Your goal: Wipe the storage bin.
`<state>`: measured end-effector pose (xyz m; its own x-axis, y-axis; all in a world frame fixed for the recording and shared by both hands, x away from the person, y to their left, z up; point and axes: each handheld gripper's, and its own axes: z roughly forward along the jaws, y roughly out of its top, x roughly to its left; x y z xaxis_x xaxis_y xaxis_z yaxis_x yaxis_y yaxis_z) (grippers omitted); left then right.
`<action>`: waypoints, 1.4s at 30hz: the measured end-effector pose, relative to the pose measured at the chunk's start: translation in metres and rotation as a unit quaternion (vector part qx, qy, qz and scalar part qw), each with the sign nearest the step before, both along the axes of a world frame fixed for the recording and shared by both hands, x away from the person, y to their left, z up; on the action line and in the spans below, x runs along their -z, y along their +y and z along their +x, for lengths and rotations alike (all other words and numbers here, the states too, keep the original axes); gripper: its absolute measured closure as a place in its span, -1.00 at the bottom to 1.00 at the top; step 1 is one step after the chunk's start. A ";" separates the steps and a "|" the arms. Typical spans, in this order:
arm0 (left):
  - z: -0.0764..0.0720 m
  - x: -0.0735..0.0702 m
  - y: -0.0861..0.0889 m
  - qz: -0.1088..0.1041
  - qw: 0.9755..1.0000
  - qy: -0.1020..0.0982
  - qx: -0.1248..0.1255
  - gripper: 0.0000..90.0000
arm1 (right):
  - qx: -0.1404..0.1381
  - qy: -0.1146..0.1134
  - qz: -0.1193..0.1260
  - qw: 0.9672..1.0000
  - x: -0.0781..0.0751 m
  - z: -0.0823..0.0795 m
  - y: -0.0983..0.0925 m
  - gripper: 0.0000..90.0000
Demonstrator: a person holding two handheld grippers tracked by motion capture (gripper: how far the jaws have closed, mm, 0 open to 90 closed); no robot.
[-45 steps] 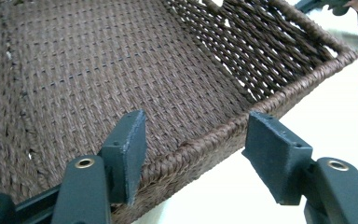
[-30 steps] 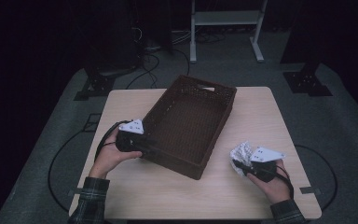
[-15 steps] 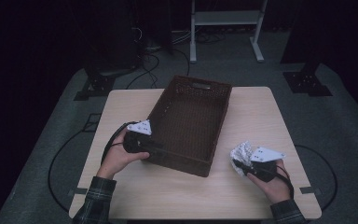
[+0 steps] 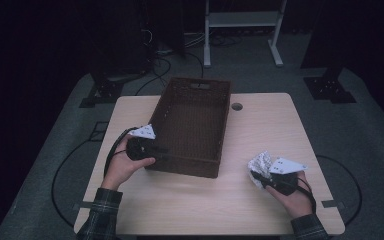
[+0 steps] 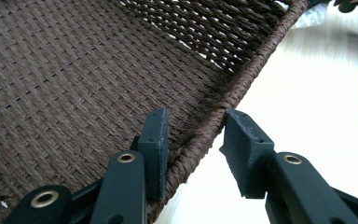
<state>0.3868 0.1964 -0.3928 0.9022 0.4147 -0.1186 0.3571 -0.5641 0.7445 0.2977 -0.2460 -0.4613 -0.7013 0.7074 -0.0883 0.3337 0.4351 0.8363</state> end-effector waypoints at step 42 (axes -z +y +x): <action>-0.017 0.004 -0.088 -0.035 0.997 0.022 0.066 0.76 | -0.016 0.008 0.024 1.000 -0.006 -0.001 0.001 0.64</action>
